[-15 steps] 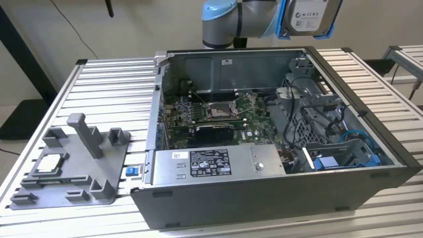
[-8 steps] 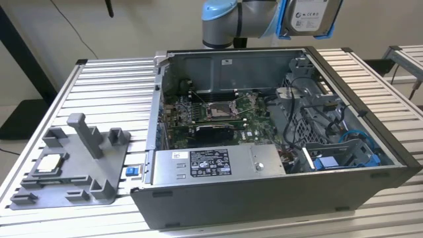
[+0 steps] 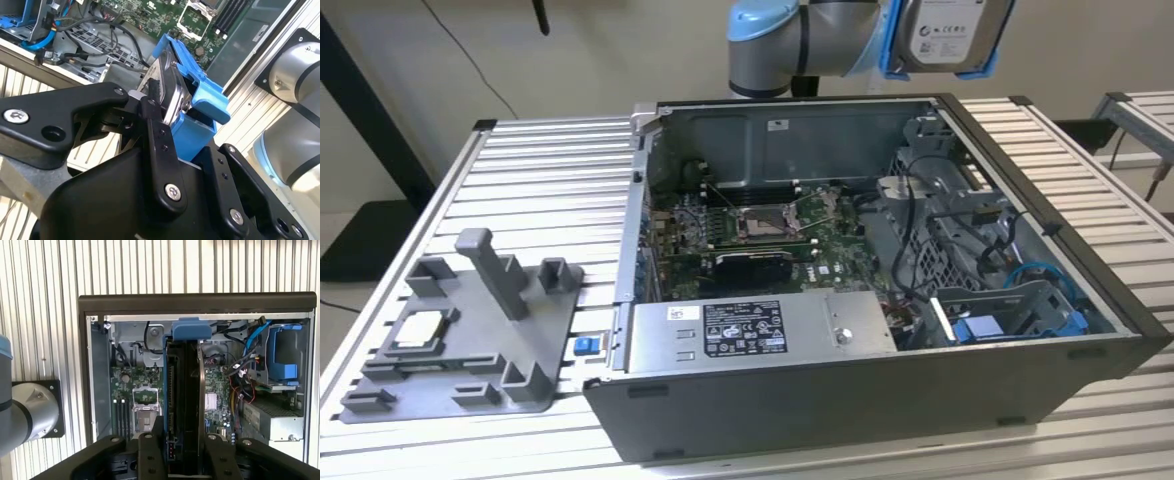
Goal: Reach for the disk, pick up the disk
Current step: 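Pick up the disk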
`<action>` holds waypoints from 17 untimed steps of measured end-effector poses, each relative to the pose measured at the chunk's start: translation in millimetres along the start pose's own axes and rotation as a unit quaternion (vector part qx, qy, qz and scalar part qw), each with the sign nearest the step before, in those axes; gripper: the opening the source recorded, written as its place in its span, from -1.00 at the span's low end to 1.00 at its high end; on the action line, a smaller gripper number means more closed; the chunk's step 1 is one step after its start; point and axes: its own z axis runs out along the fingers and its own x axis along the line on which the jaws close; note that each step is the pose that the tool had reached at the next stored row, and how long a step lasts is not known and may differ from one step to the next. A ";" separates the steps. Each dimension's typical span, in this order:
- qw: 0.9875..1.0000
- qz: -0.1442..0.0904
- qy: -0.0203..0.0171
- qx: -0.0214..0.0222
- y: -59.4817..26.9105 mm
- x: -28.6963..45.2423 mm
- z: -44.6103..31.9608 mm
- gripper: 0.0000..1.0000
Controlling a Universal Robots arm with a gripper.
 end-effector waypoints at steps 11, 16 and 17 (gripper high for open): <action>1.000 0.001 0.000 0.000 3.5 -15.3 1.1 -1.00; 1.000 0.007 0.000 0.000 4.0 -25.3 1.9 -1.00; 1.000 0.007 0.000 0.000 4.2 -27.1 2.1 -1.00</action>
